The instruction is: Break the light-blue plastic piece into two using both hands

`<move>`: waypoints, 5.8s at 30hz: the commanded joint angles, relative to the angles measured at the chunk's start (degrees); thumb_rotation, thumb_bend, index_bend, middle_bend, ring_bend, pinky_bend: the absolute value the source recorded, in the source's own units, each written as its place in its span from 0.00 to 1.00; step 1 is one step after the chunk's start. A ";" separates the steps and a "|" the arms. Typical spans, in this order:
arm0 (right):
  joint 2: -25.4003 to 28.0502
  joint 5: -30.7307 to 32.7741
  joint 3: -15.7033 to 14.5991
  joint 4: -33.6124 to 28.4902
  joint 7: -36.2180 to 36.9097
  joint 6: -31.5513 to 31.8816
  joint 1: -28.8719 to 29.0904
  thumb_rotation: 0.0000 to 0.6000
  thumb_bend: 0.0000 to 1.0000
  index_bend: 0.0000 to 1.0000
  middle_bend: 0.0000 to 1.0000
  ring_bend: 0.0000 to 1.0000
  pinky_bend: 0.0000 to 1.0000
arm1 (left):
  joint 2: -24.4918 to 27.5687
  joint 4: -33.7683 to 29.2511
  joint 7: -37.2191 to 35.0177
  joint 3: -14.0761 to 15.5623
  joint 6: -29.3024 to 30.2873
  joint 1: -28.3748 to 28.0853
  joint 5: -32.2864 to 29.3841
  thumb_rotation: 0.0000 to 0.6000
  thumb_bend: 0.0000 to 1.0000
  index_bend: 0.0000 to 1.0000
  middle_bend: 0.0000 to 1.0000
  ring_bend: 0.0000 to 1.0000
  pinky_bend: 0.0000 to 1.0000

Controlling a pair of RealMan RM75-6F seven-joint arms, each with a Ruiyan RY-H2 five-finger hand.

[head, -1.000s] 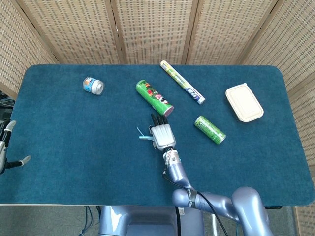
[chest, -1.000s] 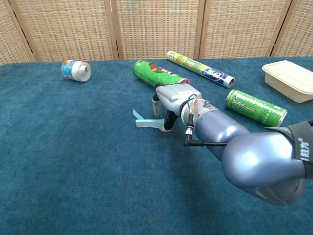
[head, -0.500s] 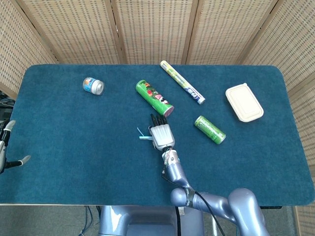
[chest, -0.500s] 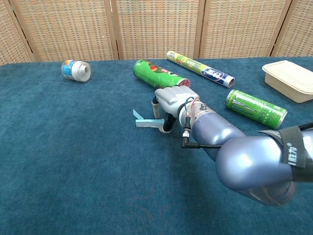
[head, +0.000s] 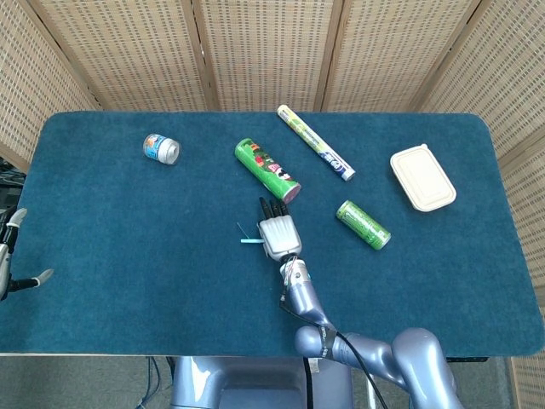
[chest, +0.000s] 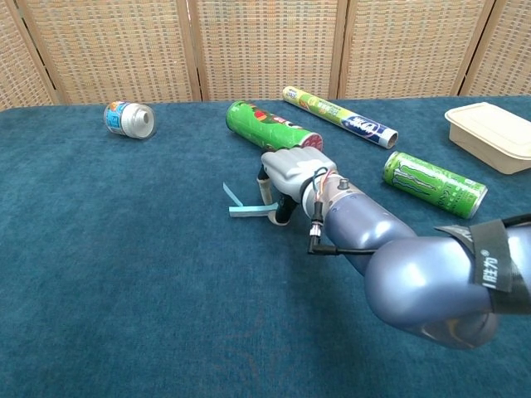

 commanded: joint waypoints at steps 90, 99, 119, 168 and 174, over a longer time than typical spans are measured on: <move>19.18 -5.81 -3.14 -34.18 -5.44 12.57 -6.32 1.00 0.57 0.62 0.00 0.00 0.00 | -24.97 13.41 5.06 -3.85 -23.38 -40.37 7.76 1.00 0.32 0.52 0.97 0.84 0.71; 19.71 -5.77 -3.38 -34.96 -5.32 12.63 -6.49 1.00 0.57 0.62 0.00 0.00 0.00 | -26.11 14.12 3.25 -3.83 -23.53 -40.93 7.13 1.00 0.33 0.53 0.97 0.84 0.71; 20.51 -6.12 -3.82 -35.33 -4.76 12.71 -6.69 1.00 0.57 0.63 0.00 0.00 0.00 | -27.50 14.32 -1.70 -4.48 -25.13 -41.77 4.16 1.00 0.49 0.64 0.97 0.84 0.71; 28.50 -7.98 -5.31 -36.36 5.47 13.03 -14.32 1.00 0.00 0.00 0.00 0.00 0.00 | -8.38 14.35 -5.43 2.96 -19.74 -26.30 0.69 1.00 0.02 0.00 0.00 0.00 0.00; 39.04 -23.46 -11.83 -37.03 18.91 21.43 -23.77 1.00 0.00 0.00 0.00 0.00 0.00 | -1.06 3.85 -5.51 2.80 -5.24 -16.31 -0.07 1.00 0.00 0.00 0.00 0.00 0.00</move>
